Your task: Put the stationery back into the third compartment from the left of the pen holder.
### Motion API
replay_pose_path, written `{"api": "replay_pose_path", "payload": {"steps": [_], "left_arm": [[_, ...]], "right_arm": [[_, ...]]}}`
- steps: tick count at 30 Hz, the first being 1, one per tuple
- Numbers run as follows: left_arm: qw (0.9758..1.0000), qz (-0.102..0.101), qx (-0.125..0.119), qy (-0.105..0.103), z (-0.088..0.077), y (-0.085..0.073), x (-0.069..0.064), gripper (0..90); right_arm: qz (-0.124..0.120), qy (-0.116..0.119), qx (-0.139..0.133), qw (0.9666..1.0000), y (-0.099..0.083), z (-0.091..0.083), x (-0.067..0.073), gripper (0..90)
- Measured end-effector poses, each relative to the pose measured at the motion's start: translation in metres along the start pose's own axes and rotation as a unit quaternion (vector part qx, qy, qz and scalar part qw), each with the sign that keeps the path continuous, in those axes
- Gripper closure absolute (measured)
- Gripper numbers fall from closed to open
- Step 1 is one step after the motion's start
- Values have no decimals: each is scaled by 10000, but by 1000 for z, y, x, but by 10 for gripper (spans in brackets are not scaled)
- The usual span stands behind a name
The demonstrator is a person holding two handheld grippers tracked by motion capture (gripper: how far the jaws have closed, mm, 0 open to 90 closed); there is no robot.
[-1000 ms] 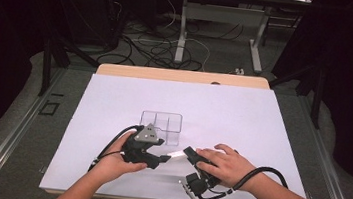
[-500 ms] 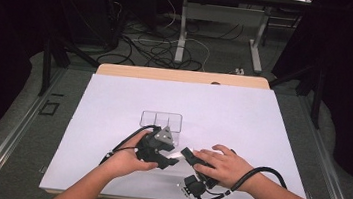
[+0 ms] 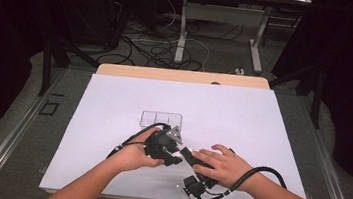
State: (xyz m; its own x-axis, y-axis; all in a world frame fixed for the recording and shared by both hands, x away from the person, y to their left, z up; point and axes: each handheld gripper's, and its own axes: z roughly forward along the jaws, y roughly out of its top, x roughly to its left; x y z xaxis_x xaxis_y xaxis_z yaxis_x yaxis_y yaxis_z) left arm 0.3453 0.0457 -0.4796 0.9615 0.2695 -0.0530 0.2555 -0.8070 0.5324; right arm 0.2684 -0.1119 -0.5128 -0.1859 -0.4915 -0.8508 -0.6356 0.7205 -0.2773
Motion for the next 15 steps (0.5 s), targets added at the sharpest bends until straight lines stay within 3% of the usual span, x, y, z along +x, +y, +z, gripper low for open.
{"api": "replay_pose_path", "payload": {"steps": [6, 13, 15], "left_arm": [[9999, 64, 104, -35, 3, 3, 0, 658], [9996, 133, 228, -115, 3, 5, 1, 676], [9995, 112, 233, -169, 3, 6, 2, 679]], "right_arm": [[-61, 83, 85, 9999, 1, 0, 0, 672], [-103, 21, -8, 9999, 1, 1, 1, 672], [-113, 21, 124, 9999, 1, -1, 1, 672]]}}
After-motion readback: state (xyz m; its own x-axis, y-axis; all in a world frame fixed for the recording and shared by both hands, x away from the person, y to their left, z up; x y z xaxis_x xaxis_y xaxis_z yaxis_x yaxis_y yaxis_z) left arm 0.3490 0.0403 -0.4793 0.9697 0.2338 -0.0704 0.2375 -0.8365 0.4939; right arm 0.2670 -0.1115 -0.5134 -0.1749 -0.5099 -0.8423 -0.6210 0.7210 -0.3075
